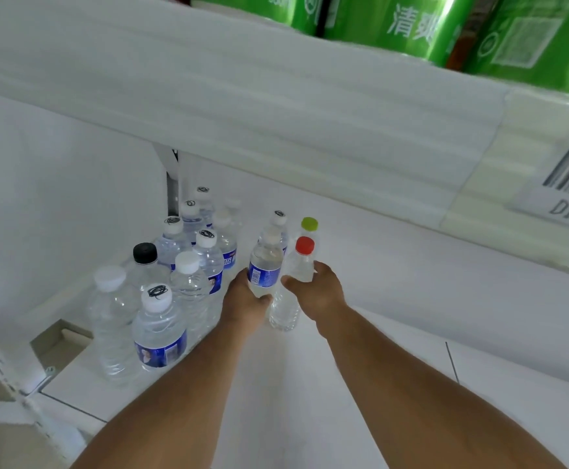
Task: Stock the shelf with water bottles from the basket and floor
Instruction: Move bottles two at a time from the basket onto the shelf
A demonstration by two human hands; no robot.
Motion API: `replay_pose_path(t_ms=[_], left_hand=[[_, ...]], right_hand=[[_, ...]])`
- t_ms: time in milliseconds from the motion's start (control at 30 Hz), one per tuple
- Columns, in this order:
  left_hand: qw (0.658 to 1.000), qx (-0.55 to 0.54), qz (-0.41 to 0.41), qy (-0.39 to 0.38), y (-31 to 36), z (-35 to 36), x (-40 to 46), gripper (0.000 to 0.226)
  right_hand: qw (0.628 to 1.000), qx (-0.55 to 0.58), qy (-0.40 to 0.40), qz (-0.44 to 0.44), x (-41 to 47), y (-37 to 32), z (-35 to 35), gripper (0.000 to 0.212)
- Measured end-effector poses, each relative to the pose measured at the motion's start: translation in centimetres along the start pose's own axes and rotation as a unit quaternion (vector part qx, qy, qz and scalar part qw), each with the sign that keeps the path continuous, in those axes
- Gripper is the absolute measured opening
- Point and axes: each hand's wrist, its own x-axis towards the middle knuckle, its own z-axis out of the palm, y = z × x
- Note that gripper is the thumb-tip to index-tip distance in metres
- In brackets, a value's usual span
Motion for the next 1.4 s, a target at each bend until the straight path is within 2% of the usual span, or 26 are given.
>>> replay_pose_path(t_ms=[67, 133, 200, 300, 433, 567, 633, 733, 833, 1033, 1300, 1400], left_hand=[[1.000, 0.006, -0.012, -0.013, 0.4, -0.6, -0.8, 0.065], [0.999, 0.007, -0.025, -0.021, 0.7, -1.2, -2.1, 0.069], [0.999, 0.005, -0.023, -0.028, 0.9, -1.8, -3.8, 0.063], [0.998, 0.019, -0.010, -0.063, 1.3, -3.2, -6.7, 0.052], [0.981, 0.123, 0.015, -0.153, 2.1, -5.9, -10.6, 0.073], [0.945, 0.236, 0.084, -0.212, 2.2, -9.5, -14.4, 0.072], [0.911, 0.321, 0.101, -0.238, 2.1, -11.4, -16.1, 0.072], [0.862, 0.422, 0.130, -0.249, 2.0, -13.8, -18.2, 0.072], [0.837, 0.470, 0.136, -0.243, 2.1, -15.6, -20.2, 0.069], [0.823, 0.499, 0.126, -0.238, 2.1, -17.6, -24.0, 0.066], [0.821, 0.503, 0.119, -0.244, 0.9, -18.3, -31.0, 0.069], [0.822, 0.497, 0.120, -0.252, -0.8, -18.5, -34.2, 0.060]], right_hand=[[0.999, 0.012, -0.002, 0.034, -0.7, 0.2, -0.3, 0.065], [0.998, 0.018, -0.007, 0.058, -1.6, 0.5, -0.5, 0.069], [0.997, 0.016, -0.008, 0.077, -2.7, 0.8, -0.7, 0.074], [0.996, 0.004, -0.019, 0.085, -5.1, 0.9, -0.8, 0.072], [0.995, -0.072, -0.040, 0.060, -9.8, 1.0, -0.3, 0.066], [0.965, -0.256, -0.058, 0.003, -15.3, 1.0, 0.5, 0.064], [0.938, -0.339, -0.058, -0.038, -18.1, 0.8, 0.8, 0.062], [0.913, -0.396, -0.078, -0.054, -21.5, 0.6, 1.5, 0.068], [0.902, -0.420, -0.087, -0.056, -24.2, 0.5, 2.1, 0.070], [0.889, -0.445, -0.089, -0.059, -28.7, 0.8, 2.5, 0.072], [0.903, -0.413, -0.100, -0.064, -35.3, 2.6, 2.9, 0.072], [0.905, -0.405, -0.113, -0.064, -38.4, 4.2, 3.3, 0.073]])
